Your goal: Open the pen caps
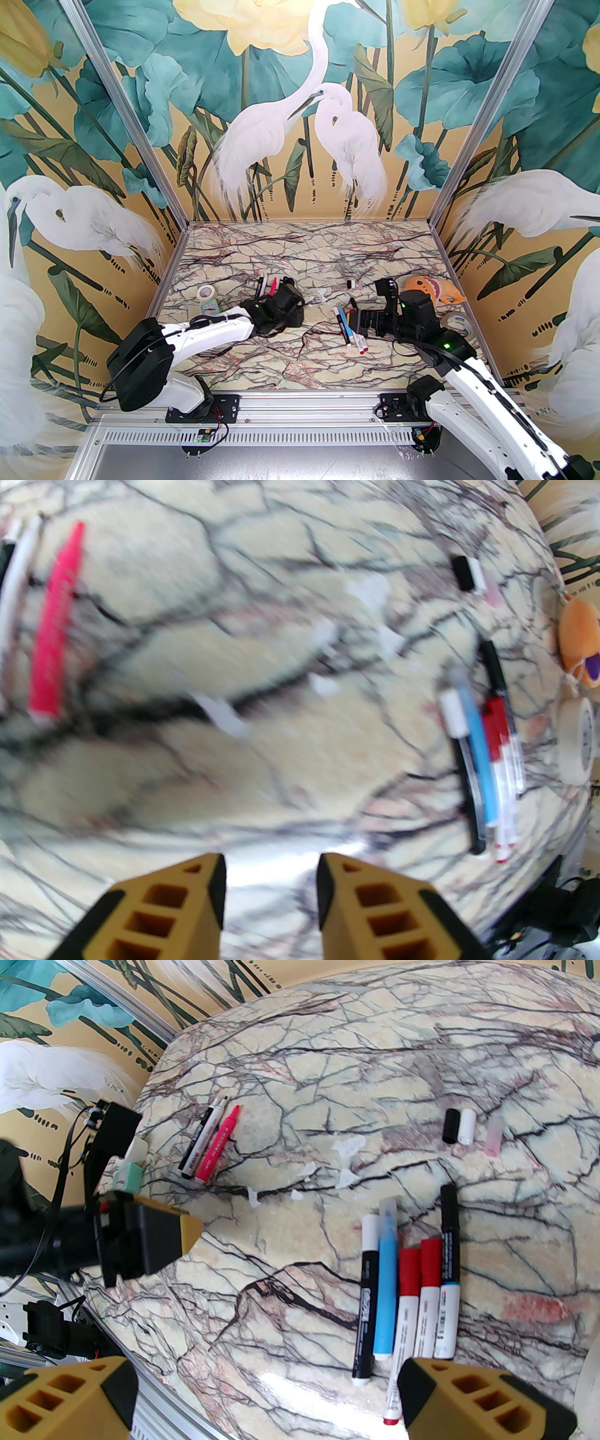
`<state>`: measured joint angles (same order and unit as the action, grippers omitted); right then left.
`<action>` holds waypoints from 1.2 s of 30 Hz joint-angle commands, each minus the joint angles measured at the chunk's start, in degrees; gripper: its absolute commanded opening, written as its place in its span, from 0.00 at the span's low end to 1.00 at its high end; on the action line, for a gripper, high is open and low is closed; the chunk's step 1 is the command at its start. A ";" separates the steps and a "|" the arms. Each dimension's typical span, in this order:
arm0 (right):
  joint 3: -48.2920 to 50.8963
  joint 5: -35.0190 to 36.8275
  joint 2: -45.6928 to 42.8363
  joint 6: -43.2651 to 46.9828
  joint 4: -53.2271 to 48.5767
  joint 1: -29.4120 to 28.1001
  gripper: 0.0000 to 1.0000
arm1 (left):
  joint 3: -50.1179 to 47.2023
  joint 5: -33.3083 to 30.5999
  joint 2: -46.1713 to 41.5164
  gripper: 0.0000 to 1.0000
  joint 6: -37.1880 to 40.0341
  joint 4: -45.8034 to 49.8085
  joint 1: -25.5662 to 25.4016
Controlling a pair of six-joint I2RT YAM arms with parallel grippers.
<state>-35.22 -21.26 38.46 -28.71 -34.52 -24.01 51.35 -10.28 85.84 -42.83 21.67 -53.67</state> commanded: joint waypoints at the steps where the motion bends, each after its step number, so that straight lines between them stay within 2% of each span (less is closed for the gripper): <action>1: -2.52 1.05 -1.80 -1.08 -3.25 -0.15 1.00 | 2.61 -1.91 3.71 0.38 -11.75 -0.40 -3.27; 5: -3.16 1.30 -4.48 -1.36 -5.44 -0.16 0.99 | 8.70 -3.00 10.27 0.40 -15.48 0.73 -8.05; 9: -2.95 1.48 -6.61 -2.04 -5.69 -0.14 0.99 | 13.72 -3.03 16.11 0.44 -17.01 0.02 -10.57; 20: -2.29 1.30 -7.79 -1.86 -5.75 -0.16 0.99 | 20.45 1.00 24.95 0.46 -14.70 -2.67 -10.96; 36: -2.13 0.95 -8.05 -1.90 -5.89 -0.11 0.99 | 22.65 2.95 28.50 0.46 -13.98 -3.82 -10.26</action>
<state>-36.82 -18.20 31.00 -30.09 -41.47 -23.90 72.55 -8.36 112.75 -57.63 18.46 -64.23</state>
